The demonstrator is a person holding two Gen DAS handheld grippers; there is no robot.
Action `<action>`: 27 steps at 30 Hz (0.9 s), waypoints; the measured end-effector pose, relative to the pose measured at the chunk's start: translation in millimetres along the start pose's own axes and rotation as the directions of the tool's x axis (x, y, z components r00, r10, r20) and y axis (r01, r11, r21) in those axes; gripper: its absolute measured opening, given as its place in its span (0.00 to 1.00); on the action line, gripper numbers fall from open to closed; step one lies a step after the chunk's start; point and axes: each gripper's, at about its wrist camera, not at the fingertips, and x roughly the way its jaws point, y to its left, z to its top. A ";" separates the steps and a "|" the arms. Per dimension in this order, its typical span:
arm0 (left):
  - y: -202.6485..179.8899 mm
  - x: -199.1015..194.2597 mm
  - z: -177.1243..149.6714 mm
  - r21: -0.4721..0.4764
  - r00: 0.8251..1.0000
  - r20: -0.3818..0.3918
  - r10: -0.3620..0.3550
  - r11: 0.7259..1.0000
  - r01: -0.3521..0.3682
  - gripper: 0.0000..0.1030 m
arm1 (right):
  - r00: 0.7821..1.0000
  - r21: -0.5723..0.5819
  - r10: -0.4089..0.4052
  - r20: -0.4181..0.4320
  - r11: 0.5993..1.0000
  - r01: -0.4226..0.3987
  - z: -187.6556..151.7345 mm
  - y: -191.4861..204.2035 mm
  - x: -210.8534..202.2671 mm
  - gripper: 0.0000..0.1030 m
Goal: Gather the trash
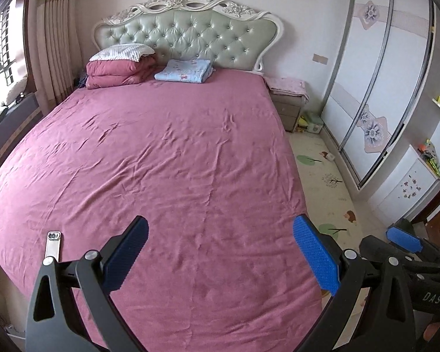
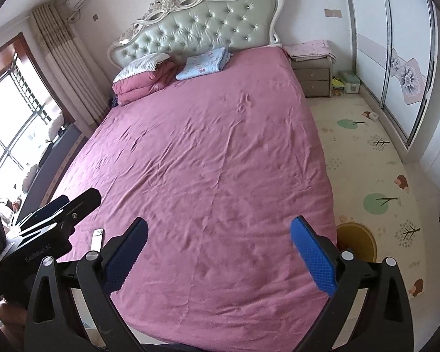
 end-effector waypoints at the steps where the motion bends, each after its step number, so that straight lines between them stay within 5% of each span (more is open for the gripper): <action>1: 0.6 0.2 0.0 -0.005 1.000 -0.002 0.000 1.000 0.000 0.96 | 1.000 0.003 0.000 -0.002 1.000 0.000 -0.3 -1.2 0.1 0.91; 27: 6.8 6.0 2.1 -0.039 1.000 -0.010 -0.004 0.999 0.004 0.96 | 1.000 0.023 0.013 -0.023 1.000 -0.012 -0.1 -7.4 2.9 0.91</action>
